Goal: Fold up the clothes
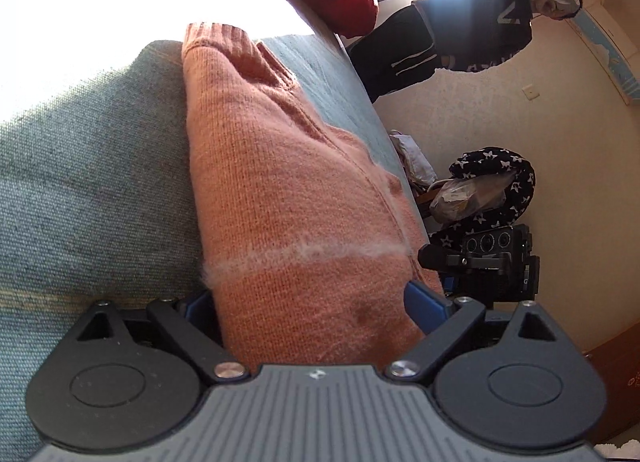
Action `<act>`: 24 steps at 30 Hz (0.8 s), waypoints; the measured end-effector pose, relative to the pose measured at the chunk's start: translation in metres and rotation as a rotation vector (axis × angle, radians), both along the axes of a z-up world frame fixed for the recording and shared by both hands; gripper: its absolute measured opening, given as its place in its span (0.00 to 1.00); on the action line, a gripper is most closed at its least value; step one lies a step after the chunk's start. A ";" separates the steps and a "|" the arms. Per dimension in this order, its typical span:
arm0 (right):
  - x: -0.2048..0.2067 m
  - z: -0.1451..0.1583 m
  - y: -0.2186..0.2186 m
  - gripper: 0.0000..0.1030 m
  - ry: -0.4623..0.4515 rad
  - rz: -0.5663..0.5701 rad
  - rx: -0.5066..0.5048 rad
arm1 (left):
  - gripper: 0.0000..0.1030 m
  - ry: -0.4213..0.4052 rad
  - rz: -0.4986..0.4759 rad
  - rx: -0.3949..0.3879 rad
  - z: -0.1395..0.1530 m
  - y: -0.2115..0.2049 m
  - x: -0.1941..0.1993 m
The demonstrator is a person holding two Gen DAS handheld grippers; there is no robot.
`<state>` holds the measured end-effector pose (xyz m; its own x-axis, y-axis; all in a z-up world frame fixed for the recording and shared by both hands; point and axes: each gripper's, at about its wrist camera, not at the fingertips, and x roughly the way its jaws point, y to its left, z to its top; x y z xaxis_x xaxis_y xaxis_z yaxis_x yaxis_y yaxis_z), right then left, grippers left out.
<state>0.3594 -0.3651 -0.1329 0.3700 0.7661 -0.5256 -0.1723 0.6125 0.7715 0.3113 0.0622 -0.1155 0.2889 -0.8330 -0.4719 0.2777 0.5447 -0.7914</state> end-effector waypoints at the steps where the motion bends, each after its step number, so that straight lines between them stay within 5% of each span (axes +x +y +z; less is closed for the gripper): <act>1: -0.002 0.000 0.002 1.00 -0.021 0.013 -0.014 | 0.80 0.000 0.003 0.001 -0.001 0.003 -0.001; 11: 0.005 -0.001 -0.003 0.97 -0.023 0.066 -0.022 | 0.75 0.010 0.008 0.005 0.003 0.002 -0.004; 18: 0.005 -0.006 -0.019 0.60 0.012 0.067 -0.006 | 0.75 0.002 0.010 0.025 0.006 0.002 -0.005; 22: -0.002 -0.003 -0.013 0.62 0.013 0.082 -0.012 | 0.75 0.005 0.010 0.025 0.007 0.001 -0.005; 24: -0.006 -0.002 -0.009 0.71 0.014 0.090 -0.015 | 0.75 0.006 0.009 0.023 0.007 0.001 -0.005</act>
<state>0.3534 -0.3746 -0.1346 0.2929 0.7876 -0.5421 -0.2166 0.6069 0.7647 0.3064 0.0636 -0.1085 0.2931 -0.8192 -0.4930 0.2683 0.5654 -0.7799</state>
